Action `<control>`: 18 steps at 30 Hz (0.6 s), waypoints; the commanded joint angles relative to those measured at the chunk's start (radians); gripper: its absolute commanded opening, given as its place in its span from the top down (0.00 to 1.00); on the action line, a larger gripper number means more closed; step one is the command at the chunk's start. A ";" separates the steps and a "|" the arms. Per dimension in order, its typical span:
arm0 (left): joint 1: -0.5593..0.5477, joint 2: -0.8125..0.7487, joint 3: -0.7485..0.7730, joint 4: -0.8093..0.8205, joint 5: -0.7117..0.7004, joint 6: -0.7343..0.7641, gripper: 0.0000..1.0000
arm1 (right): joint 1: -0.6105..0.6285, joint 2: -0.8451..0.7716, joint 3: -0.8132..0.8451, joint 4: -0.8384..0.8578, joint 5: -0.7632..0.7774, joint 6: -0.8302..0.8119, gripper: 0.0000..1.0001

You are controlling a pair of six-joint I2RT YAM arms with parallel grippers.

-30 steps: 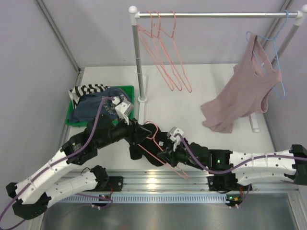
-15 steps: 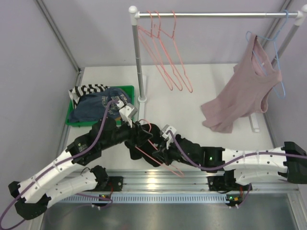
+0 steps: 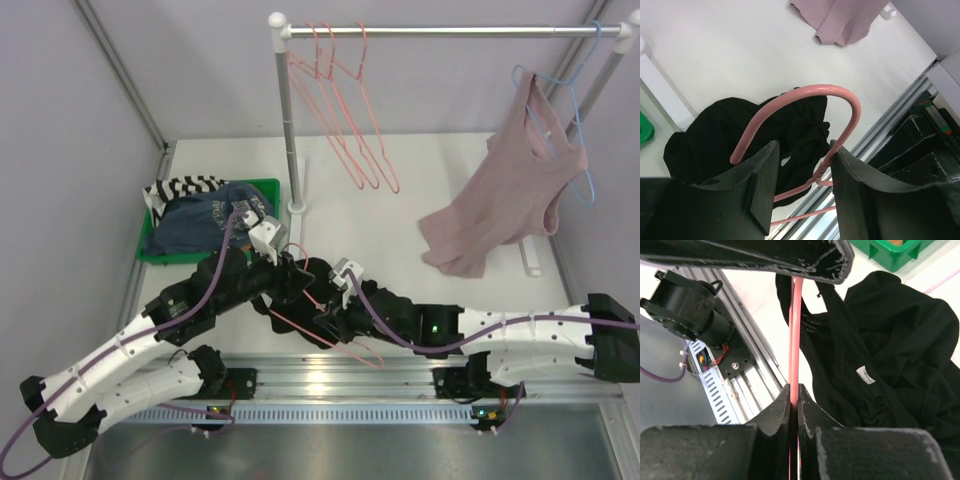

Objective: Place the tank top on the hanger

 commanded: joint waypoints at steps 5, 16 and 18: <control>-0.009 0.016 -0.028 0.081 -0.097 0.017 0.51 | -0.011 0.020 0.071 0.062 0.001 0.023 1.00; -0.021 0.028 -0.062 0.104 -0.159 0.009 0.67 | -0.014 0.047 0.079 0.062 0.021 0.049 1.00; -0.023 0.030 -0.062 0.103 -0.166 0.010 0.73 | -0.016 0.047 0.079 0.063 0.023 0.055 1.00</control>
